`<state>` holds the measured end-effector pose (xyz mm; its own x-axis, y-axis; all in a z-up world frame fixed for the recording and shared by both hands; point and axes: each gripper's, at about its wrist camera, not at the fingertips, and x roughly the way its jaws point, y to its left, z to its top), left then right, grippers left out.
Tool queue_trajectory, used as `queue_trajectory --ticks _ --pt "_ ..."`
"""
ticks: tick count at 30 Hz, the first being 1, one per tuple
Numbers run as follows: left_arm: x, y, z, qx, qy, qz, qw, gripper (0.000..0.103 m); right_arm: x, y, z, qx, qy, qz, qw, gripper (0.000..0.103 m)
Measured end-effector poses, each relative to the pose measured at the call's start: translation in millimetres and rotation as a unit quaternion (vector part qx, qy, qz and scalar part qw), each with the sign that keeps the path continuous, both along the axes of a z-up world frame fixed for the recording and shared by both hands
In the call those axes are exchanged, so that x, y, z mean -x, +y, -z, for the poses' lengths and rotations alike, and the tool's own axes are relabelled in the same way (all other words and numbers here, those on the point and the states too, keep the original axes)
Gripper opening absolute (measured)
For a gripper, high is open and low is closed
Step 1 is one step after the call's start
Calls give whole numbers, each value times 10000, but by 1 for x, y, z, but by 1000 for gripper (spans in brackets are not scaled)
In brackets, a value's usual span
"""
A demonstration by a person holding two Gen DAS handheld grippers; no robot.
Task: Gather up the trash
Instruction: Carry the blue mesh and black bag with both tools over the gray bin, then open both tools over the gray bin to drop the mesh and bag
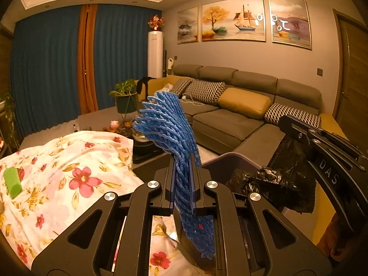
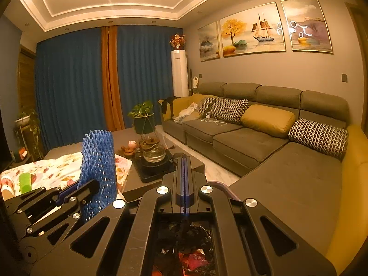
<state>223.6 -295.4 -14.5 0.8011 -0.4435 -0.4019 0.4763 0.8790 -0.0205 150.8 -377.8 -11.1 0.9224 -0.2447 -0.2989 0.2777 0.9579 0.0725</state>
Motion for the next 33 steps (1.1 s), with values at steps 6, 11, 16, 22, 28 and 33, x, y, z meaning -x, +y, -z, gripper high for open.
queue_trajectory --ticks 6,11,16,22,28,33 --pt "-10 -9 5 -20 62 96 9999 10 -10 -5 5 -40 81 44 9999 1" --pt "-16 -7 8 -38 55 165 9998 10 -17 -4 6 -74 99 78 9999 1" --pt "-22 -12 13 -43 100 184 9998 10 -19 -6 7 -83 102 77 9999 1" --pt "-26 -15 17 -52 143 210 9997 10 -22 -10 12 -115 119 86 9998 1" --pt "-31 -20 22 -87 205 253 9994 10 -24 -13 15 -138 137 91 9998 1" --pt "-38 -23 28 -105 294 301 9991 10 -28 -19 18 -183 187 91 9996 1"
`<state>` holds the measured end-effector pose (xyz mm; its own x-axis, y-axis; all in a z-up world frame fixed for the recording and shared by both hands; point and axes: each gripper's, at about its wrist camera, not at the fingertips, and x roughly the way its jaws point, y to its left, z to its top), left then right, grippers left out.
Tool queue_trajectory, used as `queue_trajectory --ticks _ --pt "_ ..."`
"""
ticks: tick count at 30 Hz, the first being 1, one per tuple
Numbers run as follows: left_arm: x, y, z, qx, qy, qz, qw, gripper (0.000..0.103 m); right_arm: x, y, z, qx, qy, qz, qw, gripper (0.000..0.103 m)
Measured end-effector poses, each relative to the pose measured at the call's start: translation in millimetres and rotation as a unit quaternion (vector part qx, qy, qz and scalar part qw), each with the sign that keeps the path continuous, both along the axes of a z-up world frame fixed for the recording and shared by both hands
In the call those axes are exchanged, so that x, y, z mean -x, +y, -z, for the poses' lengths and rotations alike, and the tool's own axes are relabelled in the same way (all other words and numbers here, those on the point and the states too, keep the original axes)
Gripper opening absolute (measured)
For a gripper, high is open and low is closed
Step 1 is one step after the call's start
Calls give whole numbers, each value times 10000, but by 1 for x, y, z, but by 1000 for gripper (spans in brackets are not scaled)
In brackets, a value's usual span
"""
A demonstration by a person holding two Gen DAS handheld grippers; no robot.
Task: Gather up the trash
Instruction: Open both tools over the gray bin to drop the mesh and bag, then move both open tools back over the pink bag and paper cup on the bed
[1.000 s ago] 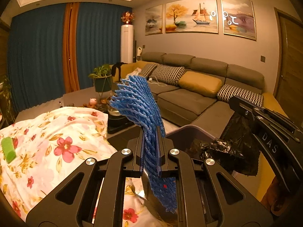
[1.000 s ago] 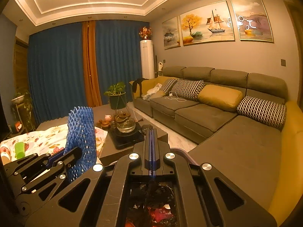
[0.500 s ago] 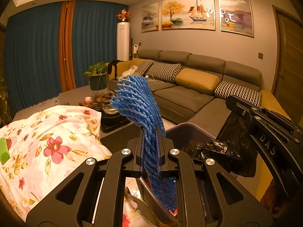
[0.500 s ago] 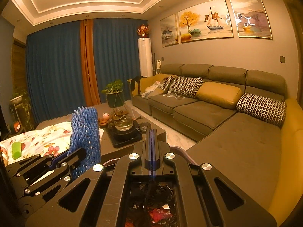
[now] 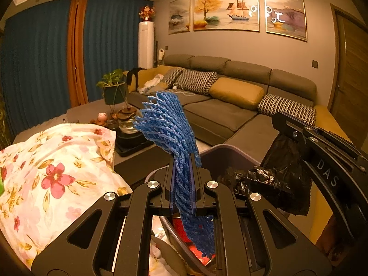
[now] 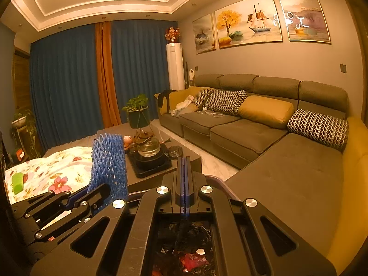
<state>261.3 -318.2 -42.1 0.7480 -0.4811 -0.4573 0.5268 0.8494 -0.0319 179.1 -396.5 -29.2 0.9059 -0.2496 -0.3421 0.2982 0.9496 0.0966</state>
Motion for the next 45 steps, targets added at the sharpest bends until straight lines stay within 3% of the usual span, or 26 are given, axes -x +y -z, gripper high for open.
queue_trajectory --ticks 10,12,13,18,20,28,31,37,45 --pt "-10 -7 9 -67 123 103 9998 11 -7 -10 4 -94 113 53 9999 1" --pt "-11 -7 10 -81 117 102 9998 11 -7 -9 4 -117 95 85 9998 17" --pt "-12 -7 10 -74 133 118 9998 11 -6 -10 3 -124 55 108 9998 37" --pt "-14 -8 11 -122 167 147 9997 12 -4 -12 1 -128 29 208 9997 44" --pt "-15 -8 13 -150 198 162 9996 18 -2 -14 0 -152 12 263 9995 48" --pt "-10 4 10 -27 129 32 9999 65 13 -11 -6 -169 -142 465 9987 62" --pt "-5 6 8 -35 76 5 10000 73 20 -8 -9 -150 -197 566 9981 67" --pt "4 17 5 -49 83 -58 9999 76 33 -1 -13 -76 -219 642 9977 69" --pt "28 69 -14 173 -52 -490 9986 83 43 37 -15 92 -74 397 9991 76"
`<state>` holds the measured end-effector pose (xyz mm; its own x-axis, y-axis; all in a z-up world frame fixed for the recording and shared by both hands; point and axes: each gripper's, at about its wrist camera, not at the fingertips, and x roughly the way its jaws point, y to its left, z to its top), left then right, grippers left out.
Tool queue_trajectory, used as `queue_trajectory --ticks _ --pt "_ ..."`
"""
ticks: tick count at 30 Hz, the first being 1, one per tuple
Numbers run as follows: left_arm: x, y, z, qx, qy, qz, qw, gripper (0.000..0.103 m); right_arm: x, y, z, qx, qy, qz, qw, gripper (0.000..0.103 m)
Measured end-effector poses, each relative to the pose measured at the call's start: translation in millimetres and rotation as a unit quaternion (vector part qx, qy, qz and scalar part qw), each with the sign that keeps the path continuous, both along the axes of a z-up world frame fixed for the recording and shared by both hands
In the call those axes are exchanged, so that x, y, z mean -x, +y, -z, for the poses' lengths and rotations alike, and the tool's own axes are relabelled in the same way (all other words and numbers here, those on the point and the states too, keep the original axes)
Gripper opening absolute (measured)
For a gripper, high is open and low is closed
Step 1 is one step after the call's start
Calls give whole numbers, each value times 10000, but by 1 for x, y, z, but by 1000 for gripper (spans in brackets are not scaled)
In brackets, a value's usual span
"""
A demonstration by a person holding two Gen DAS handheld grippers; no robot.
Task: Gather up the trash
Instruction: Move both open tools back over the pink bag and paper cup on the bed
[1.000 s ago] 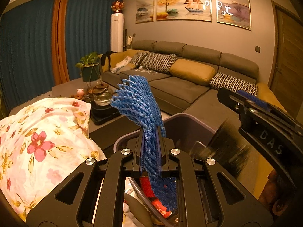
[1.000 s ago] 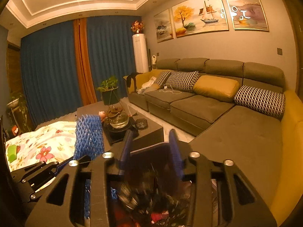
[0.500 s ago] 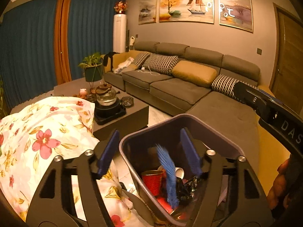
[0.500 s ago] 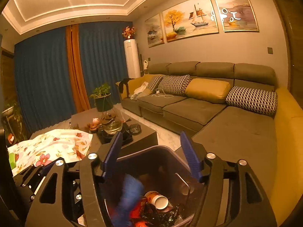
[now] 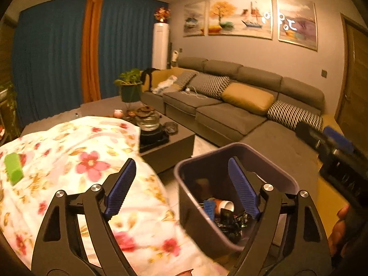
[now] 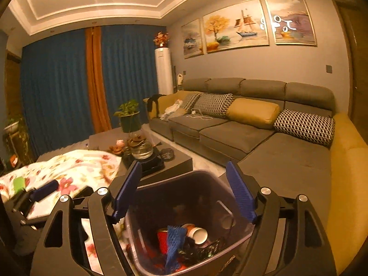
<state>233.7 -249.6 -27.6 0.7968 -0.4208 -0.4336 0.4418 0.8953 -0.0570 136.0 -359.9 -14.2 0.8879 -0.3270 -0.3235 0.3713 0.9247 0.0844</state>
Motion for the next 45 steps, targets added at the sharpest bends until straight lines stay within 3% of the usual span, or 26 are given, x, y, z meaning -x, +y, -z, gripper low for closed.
queue_trajectory --ticks 9,16,25,32,45 --pt "33 83 -13 10 -111 -887 9960 86 14 68 0 129 59 -582 9982 86" --pt "54 165 -13 -71 -147 -1747 9845 87 13 130 5 131 152 -1178 9928 87" --pt "64 277 -10 -158 -87 -2868 9578 87 -5 215 6 186 250 -1970 9799 87" --pt "66 370 -6 -238 -87 -3718 9280 87 -35 289 9 220 319 -2598 9649 87" --pt "68 486 -4 -53 -17 -4552 8904 87 -85 422 26 457 432 -3650 9289 87"
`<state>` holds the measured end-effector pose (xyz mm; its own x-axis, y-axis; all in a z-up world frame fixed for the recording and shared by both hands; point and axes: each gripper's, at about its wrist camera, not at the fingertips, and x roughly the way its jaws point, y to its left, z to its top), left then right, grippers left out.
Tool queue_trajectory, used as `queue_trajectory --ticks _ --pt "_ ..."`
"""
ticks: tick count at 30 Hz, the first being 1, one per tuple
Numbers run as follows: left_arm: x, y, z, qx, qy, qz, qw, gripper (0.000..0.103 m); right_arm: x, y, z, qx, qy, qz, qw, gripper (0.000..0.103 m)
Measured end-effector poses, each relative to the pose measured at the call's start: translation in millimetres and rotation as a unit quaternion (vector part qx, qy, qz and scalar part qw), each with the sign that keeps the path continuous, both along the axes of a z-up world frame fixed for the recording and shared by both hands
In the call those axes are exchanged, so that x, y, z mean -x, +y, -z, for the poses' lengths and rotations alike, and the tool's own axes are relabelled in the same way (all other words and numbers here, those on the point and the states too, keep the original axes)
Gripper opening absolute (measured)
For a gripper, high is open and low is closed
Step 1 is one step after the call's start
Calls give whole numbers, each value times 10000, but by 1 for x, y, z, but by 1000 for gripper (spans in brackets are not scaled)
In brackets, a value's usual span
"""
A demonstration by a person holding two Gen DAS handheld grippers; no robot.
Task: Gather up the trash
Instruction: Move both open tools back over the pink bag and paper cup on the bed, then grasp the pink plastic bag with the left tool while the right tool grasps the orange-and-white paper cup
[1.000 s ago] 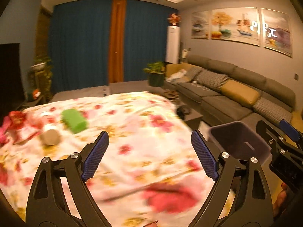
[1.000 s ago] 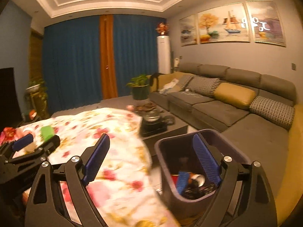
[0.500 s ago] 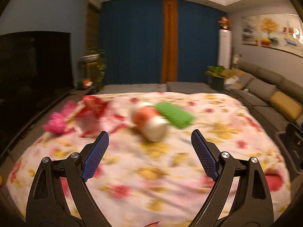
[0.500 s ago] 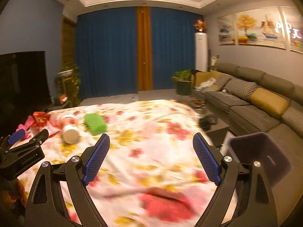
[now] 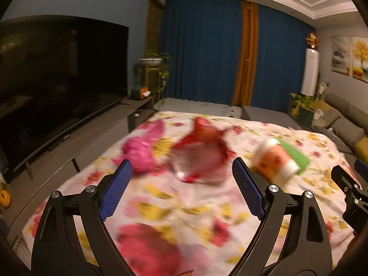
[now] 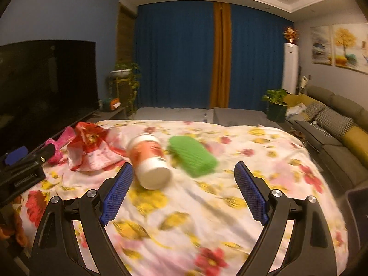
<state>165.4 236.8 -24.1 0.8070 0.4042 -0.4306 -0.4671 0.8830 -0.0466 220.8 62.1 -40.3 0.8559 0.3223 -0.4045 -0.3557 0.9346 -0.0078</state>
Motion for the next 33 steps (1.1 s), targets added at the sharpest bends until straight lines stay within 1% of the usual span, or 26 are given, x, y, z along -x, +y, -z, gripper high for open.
queue_trajectory --ticks 4,8,11,14,16,18,20,23,25,27,30,33 --pt "-1 32 1 38 -8 -260 9997 87 -13 22 6 63 17 -92 9999 87" --pt "-12 59 4 104 123 -327 9993 87 -26 33 11 68 89 -131 9999 87" --pt "-24 73 8 296 269 -271 9988 87 -35 43 14 129 100 -155 9997 87" --pt "-37 87 15 613 461 -160 9969 83 -42 47 18 148 159 -167 9996 87" --pt "-44 92 21 779 602 -70 9951 75 -48 50 22 143 238 -177 9995 87" --pt "-54 96 28 941 800 22 9923 59 -52 52 25 159 287 -193 9993 87" --pt "-57 100 36 1075 917 61 9899 48 -55 54 28 191 338 -222 9990 87" --pt "-56 102 37 1173 844 143 9894 41 -61 56 31 215 413 -250 9986 87" --pt "-54 101 36 1148 775 214 9901 37 -66 58 33 225 499 -255 9982 86" --pt "-51 96 36 1103 691 290 9911 29 -70 60 35 241 562 -260 9978 86" --pt "-44 88 31 1066 513 345 9924 23 -77 63 37 288 626 -291 9972 82" --pt "-35 82 27 1086 366 360 9928 22 -82 67 42 358 741 -336 9960 76"
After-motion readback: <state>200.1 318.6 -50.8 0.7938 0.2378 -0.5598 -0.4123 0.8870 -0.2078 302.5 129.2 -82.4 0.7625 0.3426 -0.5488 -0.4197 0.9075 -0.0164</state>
